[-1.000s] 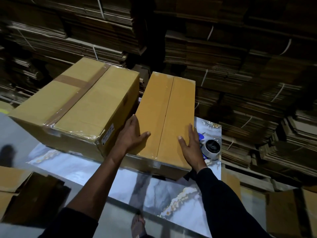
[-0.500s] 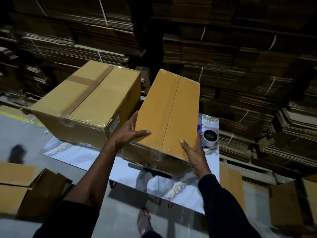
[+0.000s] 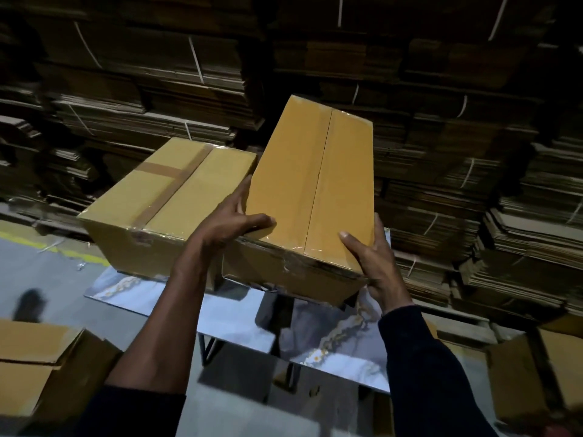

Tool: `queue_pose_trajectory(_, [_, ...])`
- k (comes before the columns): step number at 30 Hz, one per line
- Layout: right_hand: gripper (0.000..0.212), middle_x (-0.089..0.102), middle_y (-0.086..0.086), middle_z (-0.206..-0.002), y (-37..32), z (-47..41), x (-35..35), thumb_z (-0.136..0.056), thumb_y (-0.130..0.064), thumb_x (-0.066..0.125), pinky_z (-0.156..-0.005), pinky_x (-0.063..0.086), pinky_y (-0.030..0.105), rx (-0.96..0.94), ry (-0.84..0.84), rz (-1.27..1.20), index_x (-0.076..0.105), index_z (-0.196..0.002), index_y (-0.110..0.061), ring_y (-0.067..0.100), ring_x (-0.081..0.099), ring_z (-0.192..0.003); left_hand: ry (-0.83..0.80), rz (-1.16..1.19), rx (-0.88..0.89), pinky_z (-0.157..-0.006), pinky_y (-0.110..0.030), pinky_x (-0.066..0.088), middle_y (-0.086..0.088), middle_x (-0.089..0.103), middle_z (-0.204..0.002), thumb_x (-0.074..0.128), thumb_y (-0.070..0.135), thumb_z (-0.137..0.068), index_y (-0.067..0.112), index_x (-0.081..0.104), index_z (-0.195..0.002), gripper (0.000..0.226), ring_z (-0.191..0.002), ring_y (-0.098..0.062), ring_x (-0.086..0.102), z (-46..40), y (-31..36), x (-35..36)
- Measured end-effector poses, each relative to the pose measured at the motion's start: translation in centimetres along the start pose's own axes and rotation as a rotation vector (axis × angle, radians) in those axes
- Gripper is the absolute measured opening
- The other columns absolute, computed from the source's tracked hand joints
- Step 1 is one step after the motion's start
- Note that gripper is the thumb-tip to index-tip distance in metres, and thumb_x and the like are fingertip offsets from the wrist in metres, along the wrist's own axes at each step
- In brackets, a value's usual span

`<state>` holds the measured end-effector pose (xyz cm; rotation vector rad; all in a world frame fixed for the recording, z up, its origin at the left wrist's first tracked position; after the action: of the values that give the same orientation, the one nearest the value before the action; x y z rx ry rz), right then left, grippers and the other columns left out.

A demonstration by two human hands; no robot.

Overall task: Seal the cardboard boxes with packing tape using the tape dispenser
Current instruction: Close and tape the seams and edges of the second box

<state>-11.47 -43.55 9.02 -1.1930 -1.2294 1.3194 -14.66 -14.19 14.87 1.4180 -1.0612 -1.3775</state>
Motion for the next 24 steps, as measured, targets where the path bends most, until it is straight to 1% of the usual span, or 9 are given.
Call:
queue_pose_trajectory(2, [0.088, 0.058, -0.01, -0.146, -2.4, 0.0, 0.9, -0.082, -0.042, 0.086, -0.111, 0.048, 0.05, -0.042, 0.0, -0.011, 0.034, -0.153, -0.052, 0.018, 0.056, -0.133, 0.002, 0.011, 0.011, -0.115, -0.035, 0.042, 0.005, 0.03, -0.165, 0.088, 0.031, -0.076, 0.033, 0.02, -0.164, 0.112, -0.144, -0.018, 0.037, -0.2, 1.2, -1.7])
queue_pose_trajectory(3, [0.085, 0.059, -0.01, -0.143, -3.3, -0.2, 1.5, -0.085, -0.037, 0.084, -0.11, 0.049, 0.047, -0.057, 0.001, -0.014, 0.035, -0.153, -0.05, 0.016, 0.058, -0.13, -0.003, 0.02, 0.022, -0.113, -0.038, 0.046, 0.0, 0.035, -0.164, 0.088, 0.029, -0.076, 0.034, 0.02, -0.165, 0.112, -0.143, -0.023, 0.042, -0.3, 1.8, -2.5])
queue_pose_trajectory(5, [0.086, 0.06, -0.01, -0.141, -5.4, -0.5, 3.1, -0.084, -0.037, 0.084, -0.109, 0.05, 0.046, -0.075, 0.001, -0.004, 0.035, -0.153, -0.049, 0.015, 0.059, -0.128, -0.008, 0.054, 0.069, -0.095, -0.025, 0.057, 0.006, 0.052, -0.143, 0.079, 0.01, -0.086, 0.032, 0.028, -0.162, 0.094, -0.129, -0.021, 0.055, -0.5, 3.1, -4.5])
queue_pose_trajectory(7, [0.089, 0.06, -0.01, -0.142, -6.9, -1.1, 5.3, -0.081, -0.039, 0.086, -0.109, 0.049, 0.044, -0.076, 0.008, 0.01, 0.035, -0.154, -0.047, 0.015, 0.058, -0.129, 0.017, 0.065, 0.112, -0.078, -0.013, 0.056, 0.015, 0.054, -0.125, 0.07, -0.003, -0.091, 0.032, 0.035, -0.156, 0.082, -0.113, -0.01, 0.059, -0.4, 4.1, -6.9])
queue_pose_trajectory(11, [0.081, 0.065, -0.007, -0.134, -9.2, -2.3, 11.4, -0.085, -0.028, 0.084, -0.102, 0.053, 0.04, -0.069, -0.007, -0.002, 0.041, -0.152, -0.041, 0.017, 0.063, -0.122, 0.045, 0.058, 0.107, -0.072, -0.01, 0.054, 0.014, 0.056, -0.117, 0.067, -0.005, -0.092, 0.04, 0.043, -0.138, 0.069, -0.104, -0.006, 0.059, -0.2, 4.7, -13.2])
queue_pose_trajectory(14, [0.074, 0.067, -0.004, -0.129, -10.3, -2.9, 17.0, -0.089, -0.022, 0.08, -0.087, 0.056, 0.029, -0.056, -0.047, -0.02, 0.043, -0.151, -0.035, 0.018, 0.065, -0.117, 0.075, 0.044, 0.076, -0.072, -0.016, 0.054, 0.014, 0.055, -0.113, 0.068, 0.0, -0.092, 0.041, 0.043, -0.133, 0.063, -0.101, -0.009, 0.059, 0.0, 4.1, -18.6])
queue_pose_trajectory(17, [0.071, 0.067, 0.0, -0.128, -10.2, -3.6, 22.1, -0.089, -0.021, 0.08, -0.095, 0.058, 0.039, -0.035, -0.072, -0.035, 0.044, -0.149, -0.033, 0.021, 0.066, -0.117, 0.064, 0.058, 0.008, -0.081, -0.025, 0.05, 0.011, 0.055, -0.116, 0.071, 0.004, -0.092, 0.04, 0.044, -0.14, 0.065, -0.106, -0.014, 0.059, -0.3, 2.2, -23.3])
queue_pose_trajectory(20, [0.076, 0.068, -0.004, -0.129, -9.7, -4.5, 26.6, -0.083, -0.031, 0.084, -0.105, 0.053, 0.045, -0.026, -0.066, 0.028, 0.044, -0.148, -0.034, 0.02, 0.064, -0.119, 0.061, 0.056, -0.076, -0.081, -0.028, 0.048, 0.007, 0.056, -0.121, 0.074, 0.011, -0.09, 0.033, 0.042, -0.153, 0.074, -0.107, -0.014, 0.059, -0.7, -0.4, -27.2])
queue_pose_trajectory(24, [0.093, 0.067, -0.007, -0.128, -9.7, -6.3, 31.3, -0.066, -0.048, 0.086, -0.105, 0.053, 0.05, -0.016, -0.039, 0.09, 0.04, -0.146, -0.042, 0.019, 0.065, -0.118, 0.093, 0.083, -0.144, -0.079, -0.034, 0.053, -0.001, 0.059, -0.129, 0.076, 0.018, -0.09, 0.029, 0.042, -0.154, 0.073, -0.106, -0.019, 0.062, -1.5, -3.3, -31.3])
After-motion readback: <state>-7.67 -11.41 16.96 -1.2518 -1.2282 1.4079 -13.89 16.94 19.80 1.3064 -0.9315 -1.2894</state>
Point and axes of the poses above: each hand's wrist, its own z-axis away from the middle knuckle, its own x-axis out of the palm, y = z × x, the point moved 8 cm from there along -z, towards the middle knuckle
